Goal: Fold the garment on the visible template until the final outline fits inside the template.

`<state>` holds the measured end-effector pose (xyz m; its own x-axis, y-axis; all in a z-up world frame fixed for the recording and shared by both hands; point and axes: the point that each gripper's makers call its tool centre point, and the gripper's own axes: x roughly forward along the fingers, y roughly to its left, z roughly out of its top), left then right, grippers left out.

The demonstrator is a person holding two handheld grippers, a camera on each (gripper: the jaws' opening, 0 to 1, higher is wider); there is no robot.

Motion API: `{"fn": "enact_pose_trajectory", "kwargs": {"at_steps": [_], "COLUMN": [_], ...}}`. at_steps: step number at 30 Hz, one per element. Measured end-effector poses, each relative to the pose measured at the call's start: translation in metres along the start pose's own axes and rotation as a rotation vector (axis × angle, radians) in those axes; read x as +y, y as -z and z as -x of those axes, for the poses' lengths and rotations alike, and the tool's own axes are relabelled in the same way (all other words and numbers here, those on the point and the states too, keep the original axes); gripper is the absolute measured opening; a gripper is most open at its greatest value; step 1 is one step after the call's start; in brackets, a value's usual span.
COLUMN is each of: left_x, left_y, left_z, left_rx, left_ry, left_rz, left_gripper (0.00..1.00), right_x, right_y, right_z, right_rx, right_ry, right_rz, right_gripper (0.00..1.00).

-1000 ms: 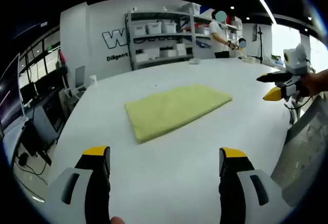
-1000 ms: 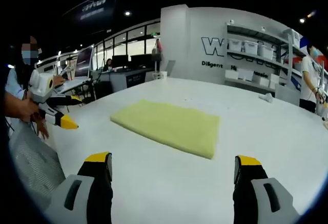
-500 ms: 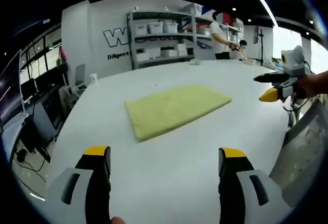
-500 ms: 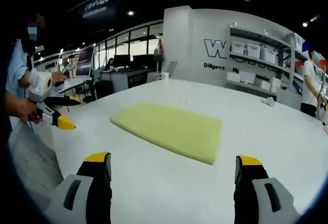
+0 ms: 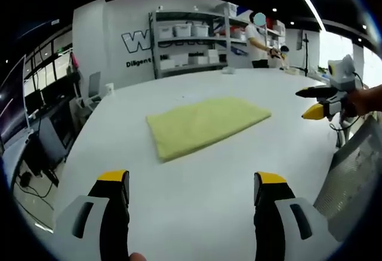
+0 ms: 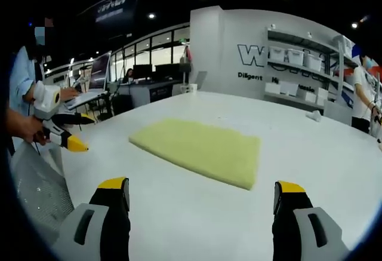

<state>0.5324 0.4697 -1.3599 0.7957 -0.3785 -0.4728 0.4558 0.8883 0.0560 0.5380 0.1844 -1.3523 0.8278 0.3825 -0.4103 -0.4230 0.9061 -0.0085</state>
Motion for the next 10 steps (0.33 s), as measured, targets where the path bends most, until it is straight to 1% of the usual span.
{"fn": "enact_pose_trajectory", "kwargs": {"at_steps": [10], "left_x": [0.0012], "left_y": [-0.0004], "left_z": [-0.0009], "left_rx": [-0.001], "left_ry": [-0.001], "left_rz": [0.014], "left_gripper": [0.82], "right_x": [0.0038], "right_y": [0.0029], "right_z": [-0.0013], "right_rx": [0.005], "right_ry": [-0.011], "right_rz": [0.002], "right_gripper": [0.99]}}
